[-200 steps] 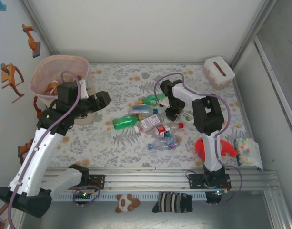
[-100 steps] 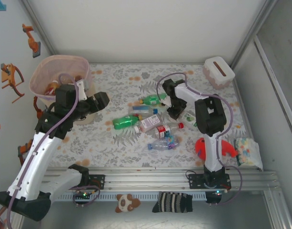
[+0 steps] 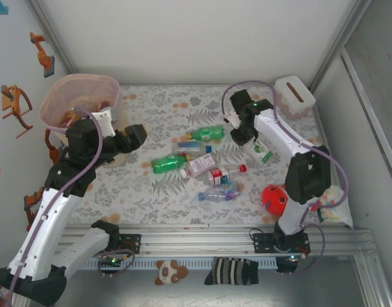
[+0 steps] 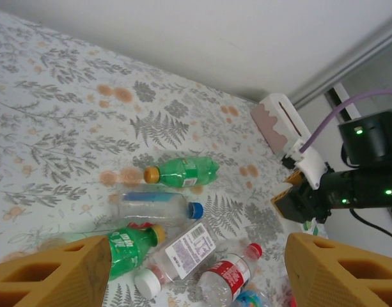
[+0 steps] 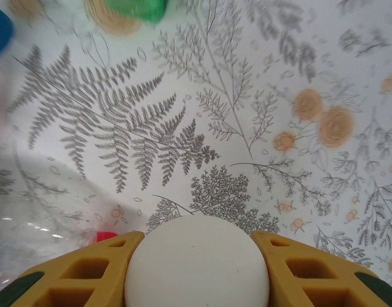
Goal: Put the plastic bottles in the bin
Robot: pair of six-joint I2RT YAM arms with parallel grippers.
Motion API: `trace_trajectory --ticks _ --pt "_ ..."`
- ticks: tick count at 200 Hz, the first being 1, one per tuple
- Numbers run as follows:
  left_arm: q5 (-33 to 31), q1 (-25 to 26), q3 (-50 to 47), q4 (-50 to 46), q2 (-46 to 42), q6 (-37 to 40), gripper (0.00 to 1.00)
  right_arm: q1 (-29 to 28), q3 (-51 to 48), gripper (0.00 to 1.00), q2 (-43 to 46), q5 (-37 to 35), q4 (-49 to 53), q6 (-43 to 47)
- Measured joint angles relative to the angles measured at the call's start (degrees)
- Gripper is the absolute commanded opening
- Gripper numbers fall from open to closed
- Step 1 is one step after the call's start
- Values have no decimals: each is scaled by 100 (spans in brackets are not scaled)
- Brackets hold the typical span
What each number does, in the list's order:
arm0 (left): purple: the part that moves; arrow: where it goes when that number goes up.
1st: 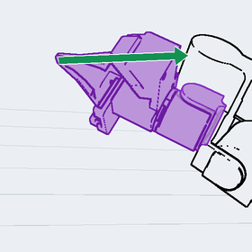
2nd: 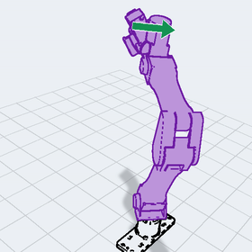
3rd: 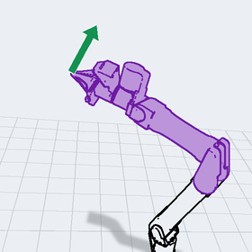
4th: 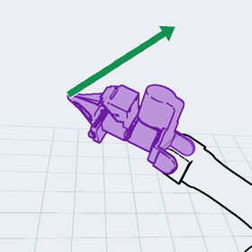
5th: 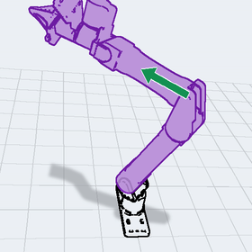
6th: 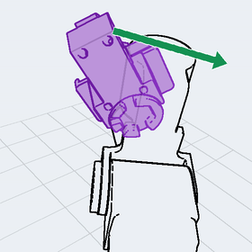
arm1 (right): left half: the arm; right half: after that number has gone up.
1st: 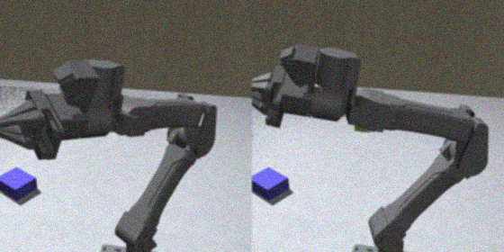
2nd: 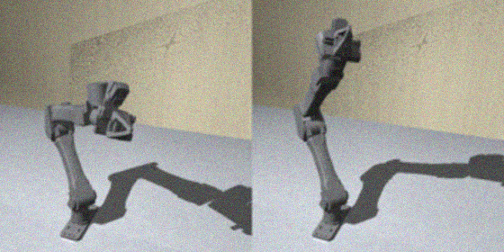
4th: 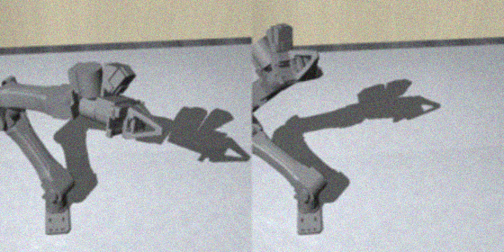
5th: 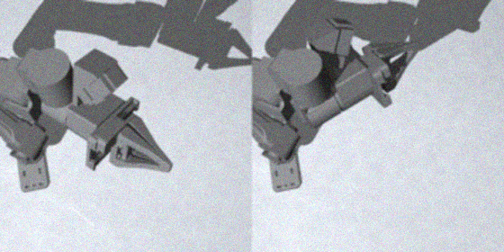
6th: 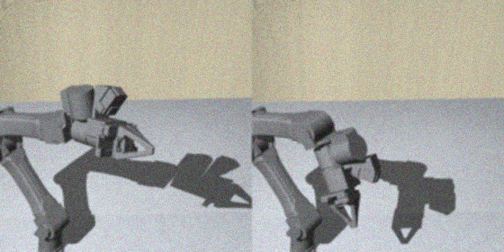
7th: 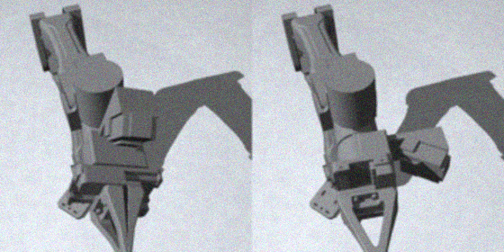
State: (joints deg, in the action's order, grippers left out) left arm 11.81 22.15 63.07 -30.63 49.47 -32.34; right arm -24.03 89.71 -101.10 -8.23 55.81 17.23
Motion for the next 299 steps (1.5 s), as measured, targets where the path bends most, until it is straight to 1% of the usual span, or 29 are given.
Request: trace_trajectory --ticks 22,54,72,98,144,190,228,250,276,299 --pt "157 52 -68 251 57 68 71 0 -2 32 505 234 -81 -295" --pt "267 269 -81 586 223 190 72 0 -94 31 1220 656 -334 -859" --pt "291 479 -81 756 363 315 73 0 -306 31 1670 914 -625 -1268" --pt "297 841 -79 999 601 551 76 0 -610 28 2240 1213 -1093 -2002" --pt "369 1425 208 1307 1226 914 82 0 -1058 25 2855 1766 -2070 -3348" --pt "498 1928 754 1565 2046 1075 85 0 -1279 21 3198 2044 -2699 -4481" --pt "695 2291 1340 1633 2782 1189 86 0 -1351 19 3331 2181 -2949 -5171" --pt "796 2463 1827 1447 3235 1351 86 0 -1351 17 3335 2310 -2970 -5418" --pt "822 2627 2444 986 3729 1563 86 0 -1351 15 3338 2531 -2966 -5587" --pt "815 2765 2896 496 4107 1805 81 0 -1349 14 3338 2699 -2911 -5652"
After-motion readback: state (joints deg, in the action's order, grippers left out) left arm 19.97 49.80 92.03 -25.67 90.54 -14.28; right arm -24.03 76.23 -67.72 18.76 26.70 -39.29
